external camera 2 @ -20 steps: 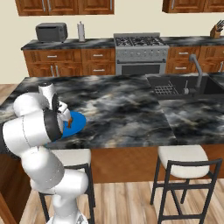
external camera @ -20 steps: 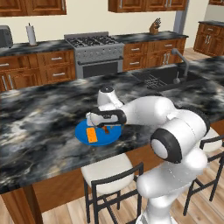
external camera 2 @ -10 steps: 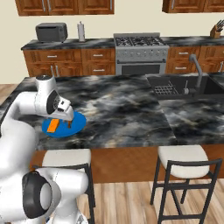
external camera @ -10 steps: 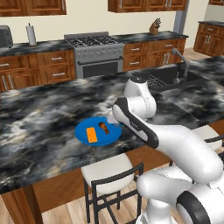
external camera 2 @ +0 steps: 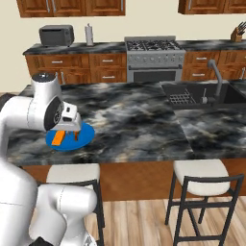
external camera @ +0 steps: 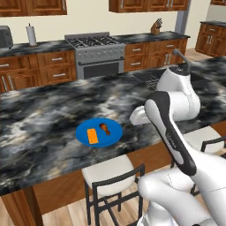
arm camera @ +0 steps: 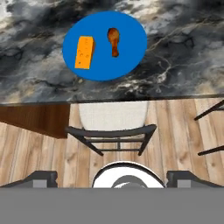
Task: Take the cheese, chicken drumstick, and lemon from the fridge and place them on the plate on the dining counter to create an appetizer plate.
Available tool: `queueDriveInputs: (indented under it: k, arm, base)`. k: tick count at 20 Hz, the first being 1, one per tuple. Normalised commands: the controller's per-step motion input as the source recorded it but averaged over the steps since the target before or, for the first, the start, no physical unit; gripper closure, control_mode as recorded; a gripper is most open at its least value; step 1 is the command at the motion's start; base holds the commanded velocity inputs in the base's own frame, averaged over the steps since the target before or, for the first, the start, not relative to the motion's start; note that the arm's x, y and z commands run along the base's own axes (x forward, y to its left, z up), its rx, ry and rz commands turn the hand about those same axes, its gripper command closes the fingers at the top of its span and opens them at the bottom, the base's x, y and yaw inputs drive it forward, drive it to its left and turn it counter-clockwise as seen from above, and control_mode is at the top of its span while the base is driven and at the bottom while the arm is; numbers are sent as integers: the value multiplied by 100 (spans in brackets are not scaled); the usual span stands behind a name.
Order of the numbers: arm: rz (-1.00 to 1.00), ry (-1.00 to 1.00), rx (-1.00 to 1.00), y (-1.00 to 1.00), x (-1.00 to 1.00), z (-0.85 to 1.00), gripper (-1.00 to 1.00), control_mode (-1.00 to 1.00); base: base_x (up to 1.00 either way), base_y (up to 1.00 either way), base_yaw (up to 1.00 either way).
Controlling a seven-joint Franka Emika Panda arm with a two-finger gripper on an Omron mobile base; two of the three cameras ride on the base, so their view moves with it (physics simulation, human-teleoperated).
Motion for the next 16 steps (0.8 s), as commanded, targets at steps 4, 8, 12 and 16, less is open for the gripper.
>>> queueDriveInputs:
  k: [4,8,12,16]
  arm:
    - [7,-1,0,-27,-59,47,-100,-100]
    - [15,-9,0,-62,-74,38,-100,-100]
    - [15,-28,0,-62,-91,37,-100,-100]
    - [12,-38,0,-12,-73,27,-100,-100]
  base:
    - [0,0,0]
    - [0,0,0]
    - [0,0,0]
    - [0,0,0]
